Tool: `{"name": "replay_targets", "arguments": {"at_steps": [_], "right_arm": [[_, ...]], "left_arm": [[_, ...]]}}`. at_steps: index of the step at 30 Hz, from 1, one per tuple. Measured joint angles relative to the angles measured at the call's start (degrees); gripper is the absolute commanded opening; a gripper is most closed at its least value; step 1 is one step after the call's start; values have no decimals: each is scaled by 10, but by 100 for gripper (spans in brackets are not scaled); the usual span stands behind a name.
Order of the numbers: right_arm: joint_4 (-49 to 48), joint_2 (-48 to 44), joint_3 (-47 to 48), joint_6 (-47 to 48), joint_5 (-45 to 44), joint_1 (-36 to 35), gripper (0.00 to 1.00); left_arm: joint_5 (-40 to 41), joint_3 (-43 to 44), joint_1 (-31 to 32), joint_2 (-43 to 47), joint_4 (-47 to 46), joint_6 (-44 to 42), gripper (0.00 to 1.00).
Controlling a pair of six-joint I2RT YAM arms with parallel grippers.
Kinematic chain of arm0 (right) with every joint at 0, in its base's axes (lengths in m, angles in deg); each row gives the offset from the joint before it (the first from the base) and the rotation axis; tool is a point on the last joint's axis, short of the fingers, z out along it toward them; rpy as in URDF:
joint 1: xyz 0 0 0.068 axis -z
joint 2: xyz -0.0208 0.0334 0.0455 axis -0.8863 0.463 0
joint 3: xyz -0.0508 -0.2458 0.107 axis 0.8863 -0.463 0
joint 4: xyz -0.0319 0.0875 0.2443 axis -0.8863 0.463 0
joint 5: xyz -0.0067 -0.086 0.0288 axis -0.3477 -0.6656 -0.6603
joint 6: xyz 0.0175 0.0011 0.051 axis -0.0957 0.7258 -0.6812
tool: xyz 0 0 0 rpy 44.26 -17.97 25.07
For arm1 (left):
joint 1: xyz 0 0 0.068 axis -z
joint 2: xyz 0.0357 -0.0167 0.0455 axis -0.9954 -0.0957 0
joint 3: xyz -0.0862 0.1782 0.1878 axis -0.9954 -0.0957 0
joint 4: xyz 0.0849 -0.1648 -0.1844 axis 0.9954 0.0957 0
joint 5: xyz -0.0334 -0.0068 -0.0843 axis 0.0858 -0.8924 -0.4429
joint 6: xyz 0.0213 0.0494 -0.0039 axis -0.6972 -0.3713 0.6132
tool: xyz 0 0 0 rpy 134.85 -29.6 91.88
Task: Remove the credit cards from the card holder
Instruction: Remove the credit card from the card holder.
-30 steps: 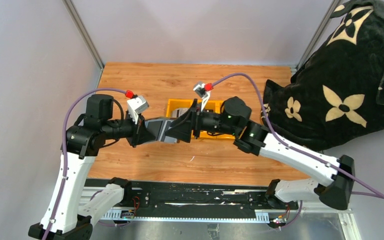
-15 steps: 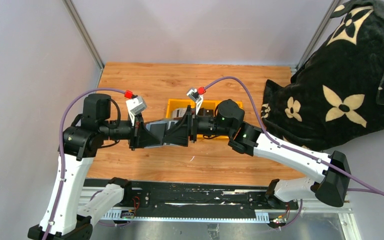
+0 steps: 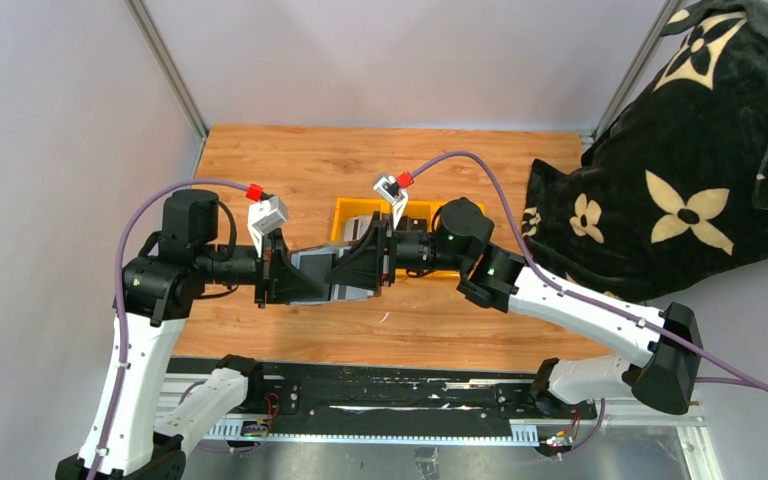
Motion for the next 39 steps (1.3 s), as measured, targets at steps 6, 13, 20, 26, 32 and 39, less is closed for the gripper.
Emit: {"name": "replay_targets", "arguments": {"at_steps": [6,13,20,26,32,39], "right_arm": [[-32,9,-1,-16,8,-2,12],[-97,9,-31,-43,14,-2,0],[-142,-4,-53,-60,29,-2,0],[-171,-18,-67,-67,44,-3,16],[-190,-26,-82,-81,64,-3,21],[-236,-19,-84,-107,68,-3,5]], "left_arm": [[-16,0,0,1,1,3,21],[-51,0,0,3,3,10,44],[-92,0,1,1,3,17,18],[-115,5,1,-9,3,29,2],[-123,10,1,-9,2,30,2],[-130,16,1,-9,3,32,9]]}}
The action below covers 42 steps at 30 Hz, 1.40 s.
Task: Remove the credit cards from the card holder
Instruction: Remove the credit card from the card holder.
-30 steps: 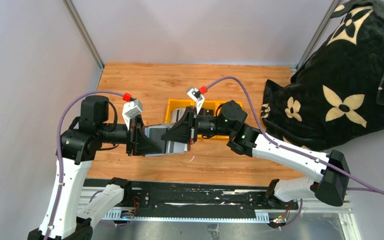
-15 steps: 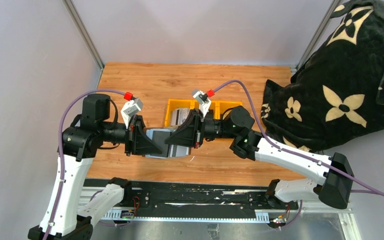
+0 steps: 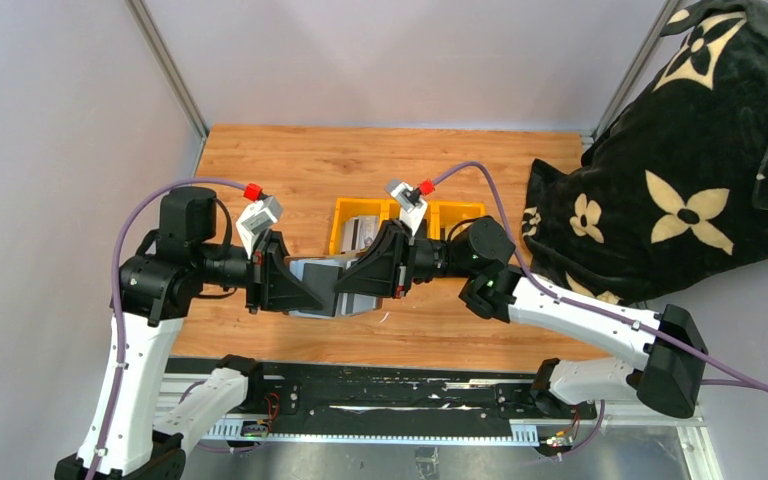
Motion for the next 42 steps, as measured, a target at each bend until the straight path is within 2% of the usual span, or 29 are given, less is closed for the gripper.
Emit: {"name": "replay_targets", "arguments": {"at_steps": [1,4,8,13,19,23,26,27,28,30,32,35,36,39,42], "right_arm": [[-5,2,0,-2,1,0,1],[-14,6,0,-7,4,0,0],[-14,2,-10,-6,4,0,0],[-11,-14,-27,-4,5,0,0],[-10,-31,-33,2,5,0,0],[-8,-41,-43,4,4,0,0],[-7,-50,-51,5,-1,1,0],[-7,-52,-52,5,-2,1,3],[-7,-52,-52,5,-3,1,12],[-9,-51,-52,4,-4,1,17],[-12,-47,-52,-2,-3,1,26],[-23,-30,-48,-6,-2,0,32],[-24,-23,-45,-8,-1,-1,30],[-27,-5,-37,-10,1,-3,9],[-28,-2,-36,-10,0,-4,1]], "left_arm": [[-1,1,0,0,0,0,14],[-3,3,0,2,0,4,24],[-8,4,0,5,0,8,26],[-10,4,0,6,0,9,15],[-11,4,0,6,0,10,5],[-11,5,0,6,0,11,0],[-10,11,0,6,0,13,0],[-9,12,0,6,0,13,0],[-9,13,0,6,0,13,0],[-5,13,0,6,0,13,0],[1,14,0,5,0,13,0],[20,18,0,3,0,13,0],[26,19,0,2,0,14,0],[42,20,0,1,0,17,0],[49,23,0,1,0,19,0]]}}
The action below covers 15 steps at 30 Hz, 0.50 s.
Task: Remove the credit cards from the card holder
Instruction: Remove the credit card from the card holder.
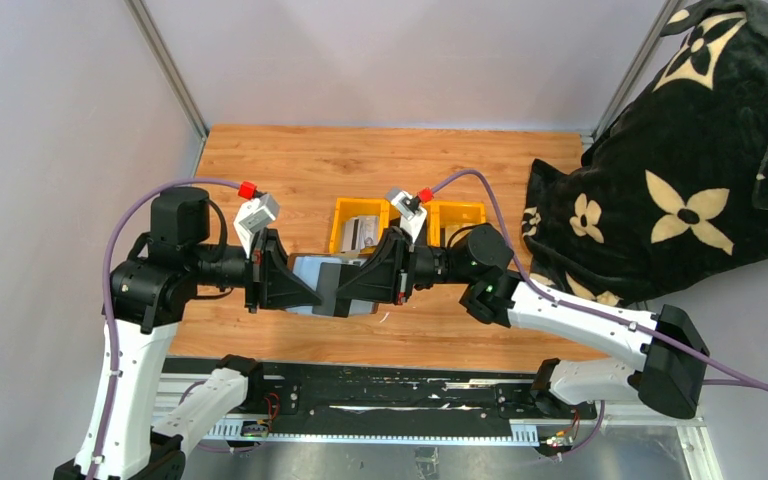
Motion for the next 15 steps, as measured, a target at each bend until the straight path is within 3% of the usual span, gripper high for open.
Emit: {"name": "replay_targets", "arguments": {"at_steps": [10,15], "right_arm": [[78,-64,-7,42,1,16,0],[150,-121,-8,63,20,72,0]], "left_arm": [[1,13,0,1,-1,0,0],[10,17,0,0,0,-2,0]]}}
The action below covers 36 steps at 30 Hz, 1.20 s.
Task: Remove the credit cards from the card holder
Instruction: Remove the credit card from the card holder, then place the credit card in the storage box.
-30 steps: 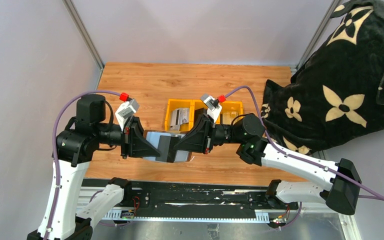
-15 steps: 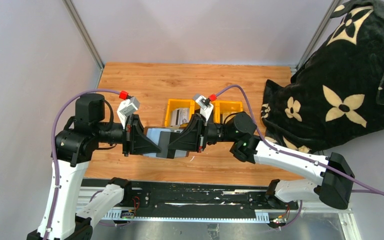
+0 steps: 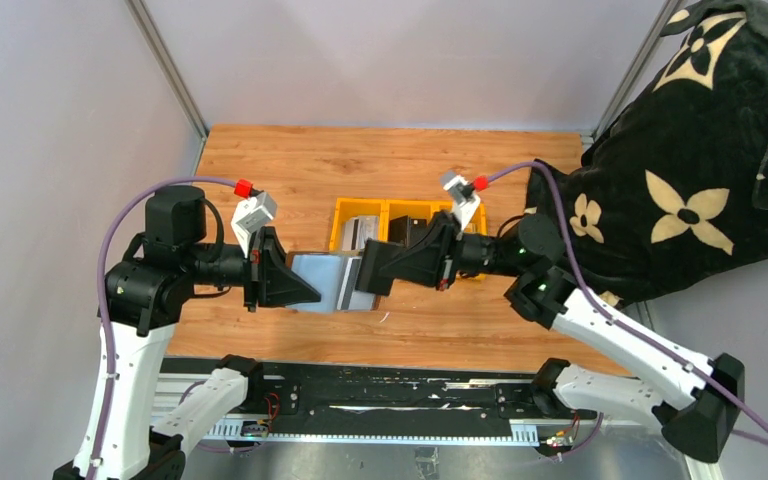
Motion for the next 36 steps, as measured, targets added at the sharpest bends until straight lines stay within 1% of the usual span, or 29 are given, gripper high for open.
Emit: {"name": "replay_targets", "arguments": {"at_steps": [3,7,9,12,15,20,26,28,30,31,32,35,36], "right_arm": [[55,-30,1,14,7,68,0],[165,-42,13,50,3,155,0],[233,-28,30,76,-14,186,0],[316,16,50,116,-56,216,0],[373,76,56,151,-104,226,0],[429,182,80,191,-162,226,0],[444,307,149,219,-198,225,0],[450,357,185,226,-213,224,0],[455,388,207,230,-223,223,0],[457,404,218,232,-229,222,1],[460,416,228,234,-237,221,6],[469,447,255,237,-265,217,27],[469,450,259,238,-272,215,30]], "left_arm": [[15,0,0,0,0,-9,0],[55,2,0,4,0,-30,0],[81,2,0,7,0,-42,0],[108,2,0,10,0,-53,0],[124,1,0,12,0,-62,0],[127,1,0,21,1,-69,0],[125,1,0,26,1,-69,0],[124,1,0,26,1,-69,0],[123,1,0,26,1,-68,0],[122,1,0,26,0,-68,0],[121,1,0,26,1,-67,0],[120,1,0,26,0,-64,0],[120,1,0,26,1,-63,0]]}}
